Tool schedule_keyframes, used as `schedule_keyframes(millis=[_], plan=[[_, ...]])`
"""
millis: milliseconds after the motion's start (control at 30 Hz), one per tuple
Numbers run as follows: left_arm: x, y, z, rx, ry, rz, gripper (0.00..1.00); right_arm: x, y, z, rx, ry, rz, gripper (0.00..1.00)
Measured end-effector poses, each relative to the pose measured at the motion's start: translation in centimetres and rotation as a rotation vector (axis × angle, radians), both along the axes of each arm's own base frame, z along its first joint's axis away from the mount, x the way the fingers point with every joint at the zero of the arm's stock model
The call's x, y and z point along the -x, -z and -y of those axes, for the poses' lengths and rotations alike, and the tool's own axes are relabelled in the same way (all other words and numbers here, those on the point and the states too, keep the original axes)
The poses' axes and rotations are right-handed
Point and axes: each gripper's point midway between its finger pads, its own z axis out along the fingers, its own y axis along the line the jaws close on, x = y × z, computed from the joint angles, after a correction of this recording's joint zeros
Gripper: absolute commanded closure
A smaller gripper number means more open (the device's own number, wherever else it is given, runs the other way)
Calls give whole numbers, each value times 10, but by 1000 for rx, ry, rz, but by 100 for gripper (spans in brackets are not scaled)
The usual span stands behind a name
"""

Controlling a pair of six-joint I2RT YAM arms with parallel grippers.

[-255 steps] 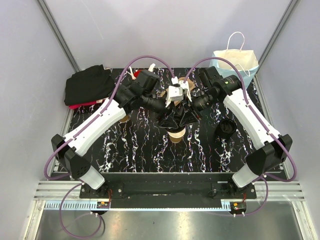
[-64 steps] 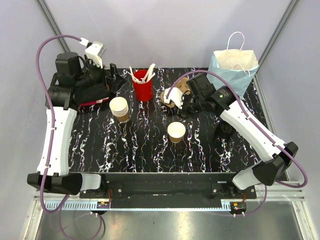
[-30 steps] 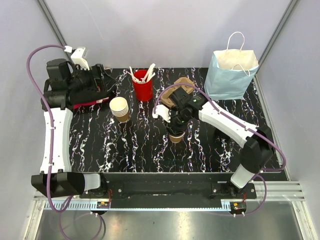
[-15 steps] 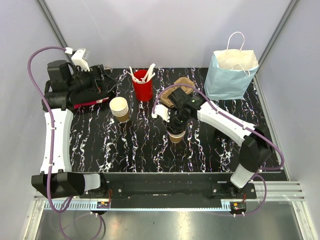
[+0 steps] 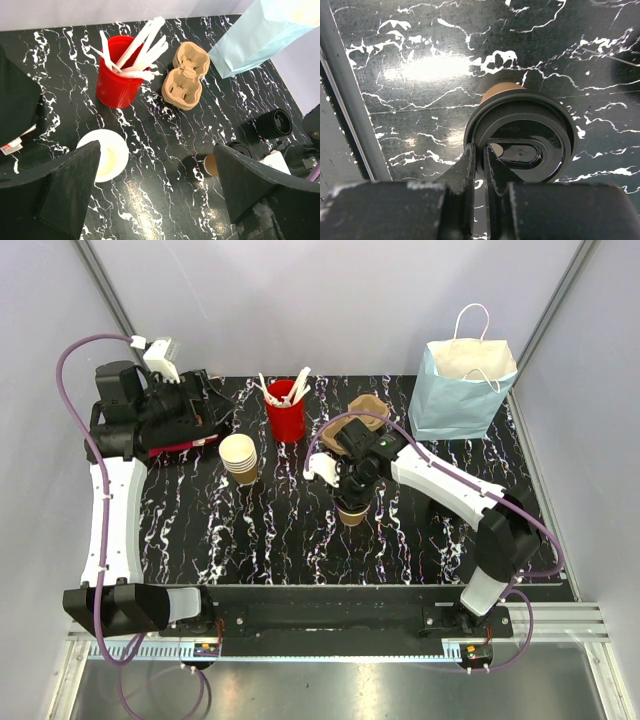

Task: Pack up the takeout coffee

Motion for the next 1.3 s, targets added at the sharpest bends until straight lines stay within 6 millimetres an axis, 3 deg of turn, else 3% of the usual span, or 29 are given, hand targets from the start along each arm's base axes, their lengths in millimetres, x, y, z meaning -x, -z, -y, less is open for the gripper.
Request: schedule_keyframes(millis=[1033, 1300], plan=[[1, 7, 2, 21, 13, -22, 1, 4, 10, 2, 16, -3, -32, 95], [1, 9, 2, 26, 10, -25, 1, 5, 13, 2, 21, -2, -38, 78]])
